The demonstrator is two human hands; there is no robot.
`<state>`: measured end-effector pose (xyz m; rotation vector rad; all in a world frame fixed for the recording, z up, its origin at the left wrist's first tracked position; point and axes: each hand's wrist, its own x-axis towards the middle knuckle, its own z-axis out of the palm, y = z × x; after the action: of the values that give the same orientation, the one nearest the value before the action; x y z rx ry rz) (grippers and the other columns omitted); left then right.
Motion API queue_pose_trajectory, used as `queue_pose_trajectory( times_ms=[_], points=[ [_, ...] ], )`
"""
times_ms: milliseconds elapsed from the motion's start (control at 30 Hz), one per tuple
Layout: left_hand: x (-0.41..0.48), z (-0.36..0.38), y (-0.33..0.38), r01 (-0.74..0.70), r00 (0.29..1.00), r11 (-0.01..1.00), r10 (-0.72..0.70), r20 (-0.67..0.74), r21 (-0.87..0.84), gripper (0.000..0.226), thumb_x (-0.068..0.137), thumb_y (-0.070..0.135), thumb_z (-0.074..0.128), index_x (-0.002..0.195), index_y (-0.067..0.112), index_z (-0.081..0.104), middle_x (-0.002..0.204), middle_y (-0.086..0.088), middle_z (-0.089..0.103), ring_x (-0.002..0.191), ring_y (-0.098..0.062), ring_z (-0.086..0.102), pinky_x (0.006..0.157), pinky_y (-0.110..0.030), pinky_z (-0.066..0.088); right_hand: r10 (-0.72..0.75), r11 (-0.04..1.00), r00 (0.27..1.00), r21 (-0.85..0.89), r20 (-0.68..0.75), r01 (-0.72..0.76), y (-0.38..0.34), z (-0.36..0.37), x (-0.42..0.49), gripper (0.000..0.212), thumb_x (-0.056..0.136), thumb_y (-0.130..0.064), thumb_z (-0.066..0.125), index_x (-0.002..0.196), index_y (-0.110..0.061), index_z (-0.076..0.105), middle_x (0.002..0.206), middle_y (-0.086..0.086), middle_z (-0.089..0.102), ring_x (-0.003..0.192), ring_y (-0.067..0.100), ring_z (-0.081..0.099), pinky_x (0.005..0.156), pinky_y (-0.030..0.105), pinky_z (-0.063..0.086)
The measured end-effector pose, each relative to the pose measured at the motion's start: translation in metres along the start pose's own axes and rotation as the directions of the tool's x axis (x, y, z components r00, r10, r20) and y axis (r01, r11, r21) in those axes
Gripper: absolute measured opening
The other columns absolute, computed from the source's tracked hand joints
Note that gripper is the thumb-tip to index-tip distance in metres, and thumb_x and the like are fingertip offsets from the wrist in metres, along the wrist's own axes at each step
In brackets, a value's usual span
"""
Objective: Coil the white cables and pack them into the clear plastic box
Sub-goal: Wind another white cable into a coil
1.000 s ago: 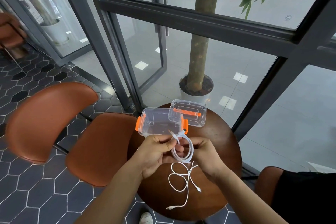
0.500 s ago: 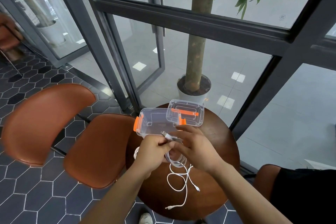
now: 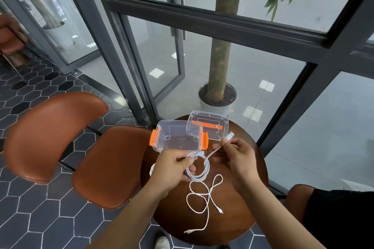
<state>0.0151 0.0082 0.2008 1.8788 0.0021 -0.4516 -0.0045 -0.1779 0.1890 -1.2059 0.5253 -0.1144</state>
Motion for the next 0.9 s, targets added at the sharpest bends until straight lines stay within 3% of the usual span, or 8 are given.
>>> queue_pose_trajectory(
  times_ms=[100,200,333,467,567,633,800,900],
  points=[
    [0.000,0.004,-0.003,-0.029,0.999,0.996,0.026,0.044,0.080,0.018,0.097,0.006,0.059,0.098,0.008,0.076,0.072,-0.006,0.071,0.070,-0.025,0.074,0.067,-0.047,0.064,0.042,0.998,0.999,-0.038,-0.011,-0.042,0.011,-0.006,0.006,0.016,0.098,-0.012,0.063,0.099,0.003,0.068,0.078,0.017,0.075,0.062,0.025,0.071,0.054,0.030,0.060],
    [-0.002,0.006,-0.005,-0.083,0.991,0.981,0.064,0.116,0.173,0.019,0.097,0.008,0.060,0.094,0.013,0.077,0.071,-0.003,0.073,0.072,-0.023,0.073,0.068,-0.044,0.063,0.137,0.941,0.985,-0.326,0.108,-0.095,0.017,-0.015,0.016,0.019,0.096,-0.018,0.067,0.098,-0.002,0.077,0.066,0.011,0.069,0.053,0.017,0.061,0.054,0.029,0.055],
    [-0.003,0.006,0.000,-0.196,0.964,0.942,0.134,0.229,0.271,0.020,0.096,0.010,0.062,0.097,0.020,0.079,0.074,0.001,0.074,0.070,-0.010,0.070,0.069,-0.021,0.055,0.367,0.798,0.818,-0.601,0.444,-0.032,0.014,-0.023,0.025,0.025,0.098,-0.026,0.065,0.102,-0.005,0.078,0.068,0.011,0.063,0.058,0.017,0.056,0.057,0.026,0.050],
    [0.003,0.005,0.000,-0.196,0.968,0.945,0.145,0.203,0.261,0.021,0.093,0.012,0.067,0.100,0.028,0.079,0.078,0.009,0.072,0.074,-0.006,0.068,0.073,-0.019,0.050,0.400,0.862,0.668,-0.505,0.628,-0.041,0.008,-0.033,0.027,0.020,0.098,-0.011,0.061,0.111,-0.007,0.076,0.092,0.029,0.065,0.080,0.029,0.056,0.070,0.028,0.052],
    [0.005,0.006,-0.002,-0.220,0.973,0.908,0.176,0.153,0.355,0.021,0.092,0.016,0.069,0.105,0.030,0.079,0.088,0.010,0.061,0.084,-0.003,0.060,0.075,-0.009,0.040,0.375,0.879,0.645,-0.477,0.665,-0.019,0.008,-0.037,0.028,0.016,0.094,-0.005,0.066,0.105,-0.001,0.077,0.084,0.019,0.065,0.073,0.024,0.058,0.065,0.026,0.053],
    [0.006,0.006,-0.002,-0.213,0.973,0.919,0.169,0.158,0.331,0.023,0.092,0.014,0.068,0.106,0.028,0.079,0.090,0.010,0.064,0.088,-0.004,0.061,0.078,-0.010,0.043,0.343,0.890,0.651,-0.455,0.677,0.005,0.009,-0.038,0.028,0.013,0.090,-0.007,0.072,0.099,0.000,0.078,0.083,0.020,0.067,0.069,0.022,0.059,0.061,0.025,0.053],
    [0.002,0.008,-0.002,-0.063,0.979,0.997,0.070,0.190,-0.043,0.022,0.095,0.007,0.063,0.113,0.011,0.076,0.101,-0.006,0.079,0.094,-0.022,0.074,0.084,-0.026,0.058,0.250,0.956,0.691,-0.286,0.678,-0.064,0.014,-0.038,0.026,0.007,0.083,0.002,0.076,0.088,0.002,0.071,0.072,0.014,0.071,0.055,0.013,0.065,0.053,0.020,0.052],
    [-0.002,0.012,-0.001,0.060,0.985,0.968,-0.018,0.170,-0.243,0.021,0.097,0.005,0.058,0.109,0.007,0.075,0.087,-0.020,0.075,0.069,-0.025,0.069,0.067,-0.028,0.058,0.194,0.980,0.726,-0.092,0.660,-0.177,0.021,-0.033,0.019,0.013,0.079,0.008,0.072,0.083,0.002,0.062,0.066,0.012,0.069,0.050,0.015,0.065,0.048,0.021,0.052]
  ],
)
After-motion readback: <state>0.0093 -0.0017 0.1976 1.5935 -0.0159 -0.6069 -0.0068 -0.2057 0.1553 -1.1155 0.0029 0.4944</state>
